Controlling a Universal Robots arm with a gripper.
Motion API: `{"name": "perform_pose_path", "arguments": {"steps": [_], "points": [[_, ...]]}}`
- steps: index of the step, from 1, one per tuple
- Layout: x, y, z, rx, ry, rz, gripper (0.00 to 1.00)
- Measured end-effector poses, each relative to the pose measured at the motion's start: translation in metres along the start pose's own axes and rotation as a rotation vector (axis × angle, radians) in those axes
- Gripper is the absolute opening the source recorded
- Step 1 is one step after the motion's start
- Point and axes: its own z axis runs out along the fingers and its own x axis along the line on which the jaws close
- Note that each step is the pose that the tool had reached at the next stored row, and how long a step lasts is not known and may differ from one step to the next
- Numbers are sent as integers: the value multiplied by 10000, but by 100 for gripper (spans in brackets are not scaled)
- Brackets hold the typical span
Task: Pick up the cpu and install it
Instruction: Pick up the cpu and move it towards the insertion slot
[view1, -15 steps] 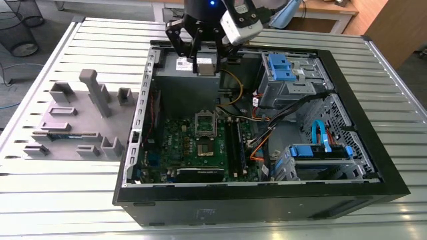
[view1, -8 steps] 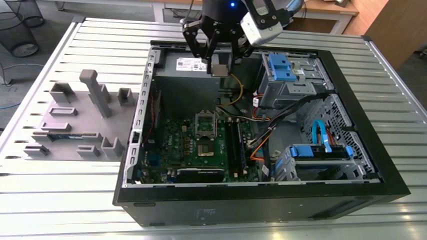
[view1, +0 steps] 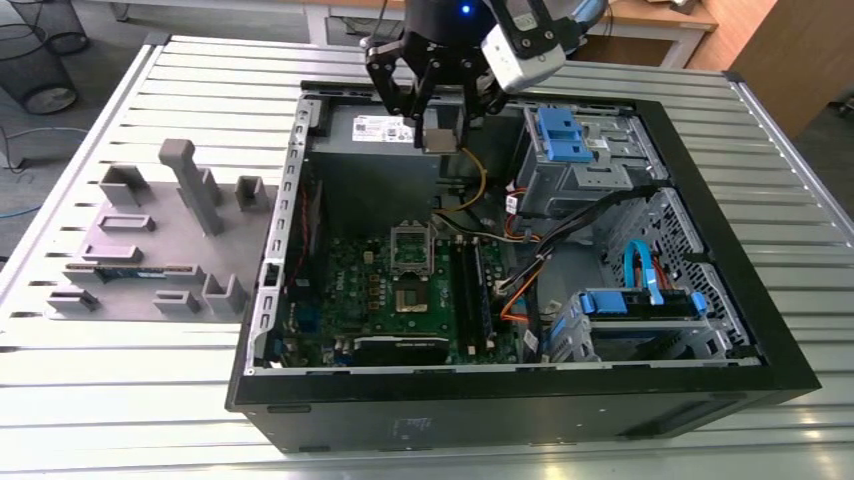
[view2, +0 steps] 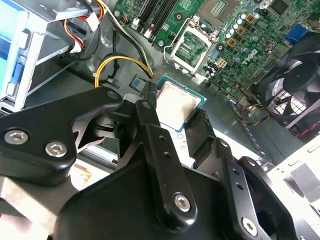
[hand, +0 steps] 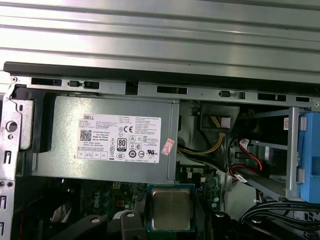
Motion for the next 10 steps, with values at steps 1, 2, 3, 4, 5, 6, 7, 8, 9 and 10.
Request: {"name": "perform_pose_path", "arguments": {"steps": [1, 2, 3, 4, 5, 6, 7, 8, 9, 10], "points": [[0, 0, 0, -1, 0, 0, 47], [0, -3, 0, 0, 0, 0, 47], [0, -8, 0, 0, 0, -1, 47], [0, -14, -1, 0, 0, -1, 47], [1, -22, -1, 1, 0, 0, 47], [1, -30, -1, -1, 0, 0, 47], [2, -41, -2, 0, 1, 0, 47], [2, -53, -2, 0, 1, 0, 47], [3, -65, -3, 0, 0, 0, 47], [4, -77, -3, -1, 0, 0, 47]]}}
